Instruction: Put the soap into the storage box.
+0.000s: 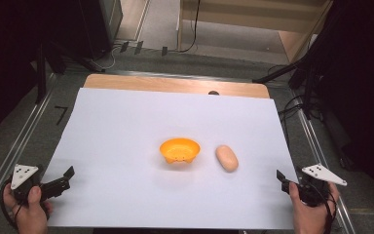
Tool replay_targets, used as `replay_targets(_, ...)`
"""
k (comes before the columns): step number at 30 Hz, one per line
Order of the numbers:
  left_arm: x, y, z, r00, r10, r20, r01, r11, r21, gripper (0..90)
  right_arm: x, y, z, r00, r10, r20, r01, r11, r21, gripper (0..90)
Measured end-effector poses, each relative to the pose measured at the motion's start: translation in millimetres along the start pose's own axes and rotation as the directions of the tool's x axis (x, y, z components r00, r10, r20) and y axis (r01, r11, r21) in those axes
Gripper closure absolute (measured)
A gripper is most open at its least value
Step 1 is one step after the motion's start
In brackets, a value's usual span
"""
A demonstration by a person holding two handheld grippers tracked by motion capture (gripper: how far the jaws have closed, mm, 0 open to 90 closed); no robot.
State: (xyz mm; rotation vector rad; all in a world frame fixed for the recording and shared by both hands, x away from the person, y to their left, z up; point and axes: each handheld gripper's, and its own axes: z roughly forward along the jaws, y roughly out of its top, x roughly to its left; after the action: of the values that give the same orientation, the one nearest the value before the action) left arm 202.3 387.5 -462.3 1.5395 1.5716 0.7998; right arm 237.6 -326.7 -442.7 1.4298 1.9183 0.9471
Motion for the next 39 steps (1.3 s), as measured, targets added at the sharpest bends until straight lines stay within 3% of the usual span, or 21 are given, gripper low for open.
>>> replay_targets(2, 0.1, 0.0, -0.2, 1.0, 0.0, -0.003, 0.0, 1.0, 0.0, 0.0, 3.3, 6.0, 4.3, 0.9998, -0.018, -0.012, 0.018, 0.9987, 0.048, 22.0)
replay_targets(7, 0.8, -0.1, -0.7, 1.0, -0.005, -0.003, 0.005, 1.0, -0.004, 0.0, 8.8, 15.2, 13.7, 0.9998, -0.009, -0.02, 0.012, 0.9926, 0.121, 21.9)
replay_targets(14, 0.2, -0.2, -0.5, 1.0, -0.002, -0.003, 0.002, 1.0, -0.005, 0.0, 11.1, 25.4, 22.7, 0.9991, 0.018, -0.038, -0.011, 0.9857, 0.168, 21.6)
replay_targets(25, -0.3, -0.3, -0.3, 1.0, 0.002, -0.002, -0.002, 1.0, -0.008, 0.0, 23.3, 43.8, 39.3, 0.9965, 0.033, -0.078, -0.01, 0.9623, 0.272, 18.7)
replay_targets(28, -0.5, -0.2, -0.5, 0.9999, 0.01, -0.005, -0.01, 0.9999, -0.001, 0.0, 25.3, 46.8, 42.8, 0.9963, 0.039, -0.077, -0.016, 0.9602, 0.279, 18.7)
replay_targets(34, -0.6, -0.2, -0.5, 0.9999, 0.01, -0.006, -0.01, 0.9999, -0.001, 0.0, 35.1, 57.4, 57.3, 0.9901, 0.085, -0.111, -0.043, 0.9389, 0.342, 18.7)
replay_targets(39, -1.0, -0.2, -0.3, 0.9998, 0.016, -0.009, -0.016, 0.9999, 0.0, 0.0, 43.7, 64.3, 62.8, 0.9865, 0.089, -0.137, -0.033, 0.9316, 0.362, 18.7)
